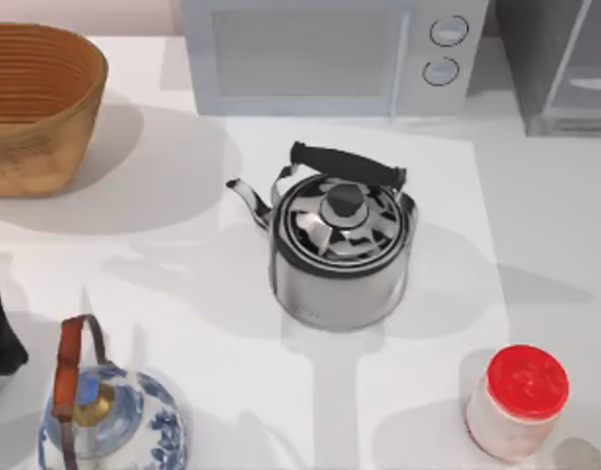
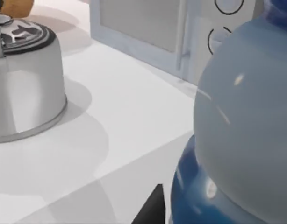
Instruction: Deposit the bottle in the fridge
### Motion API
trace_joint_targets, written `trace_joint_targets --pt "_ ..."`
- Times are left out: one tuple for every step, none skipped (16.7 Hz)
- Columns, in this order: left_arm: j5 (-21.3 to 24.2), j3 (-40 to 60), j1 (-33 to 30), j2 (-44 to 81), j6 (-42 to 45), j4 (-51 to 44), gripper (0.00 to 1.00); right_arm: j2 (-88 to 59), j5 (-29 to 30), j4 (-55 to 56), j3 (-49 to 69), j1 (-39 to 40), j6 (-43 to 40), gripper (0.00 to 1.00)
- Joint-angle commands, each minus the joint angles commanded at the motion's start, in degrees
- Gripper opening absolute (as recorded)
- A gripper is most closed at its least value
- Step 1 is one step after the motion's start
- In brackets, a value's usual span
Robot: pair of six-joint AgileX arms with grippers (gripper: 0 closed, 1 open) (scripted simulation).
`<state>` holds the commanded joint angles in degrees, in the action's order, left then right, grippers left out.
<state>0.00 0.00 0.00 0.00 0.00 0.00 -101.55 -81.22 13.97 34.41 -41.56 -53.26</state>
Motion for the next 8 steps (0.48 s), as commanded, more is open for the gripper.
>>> trace_joint_targets --pt "0.0 0.0 0.0 0.0 0.0 0.0 1.0 0.4 -0.5 -1.98 0.14 -0.34 -1.39 0.01" --pt "0.0 0.0 0.0 0.0 0.0 0.0 1.0 0.77 -0.84 -3.36 0.19 -0.55 -2.41 0.01" --pt "0.0 0.0 0.0 0.0 0.0 0.0 1.0 1.02 -1.02 -4.16 0.21 -0.67 -3.01 0.01" --pt "0.0 0.0 0.0 0.0 0.0 0.0 1.0 1.1 -1.07 -4.38 0.21 -0.71 -3.18 0.01" --pt "0.0 0.0 0.0 0.0 0.0 0.0 1.0 1.1 -1.07 -4.38 0.21 -0.71 -3.18 0.01" --pt "0.0 0.0 0.0 0.0 0.0 0.0 1.0 1.1 -1.07 -4.38 0.21 -0.71 -3.18 0.01" --pt "0.0 0.0 0.0 0.0 0.0 0.0 1.0 1.1 -1.07 -4.38 0.21 -0.71 -3.18 0.01" --pt "0.0 0.0 0.0 0.0 0.0 0.0 1.0 3.82 -0.99 -4.18 -2.48 2.63 -3.06 0.01"
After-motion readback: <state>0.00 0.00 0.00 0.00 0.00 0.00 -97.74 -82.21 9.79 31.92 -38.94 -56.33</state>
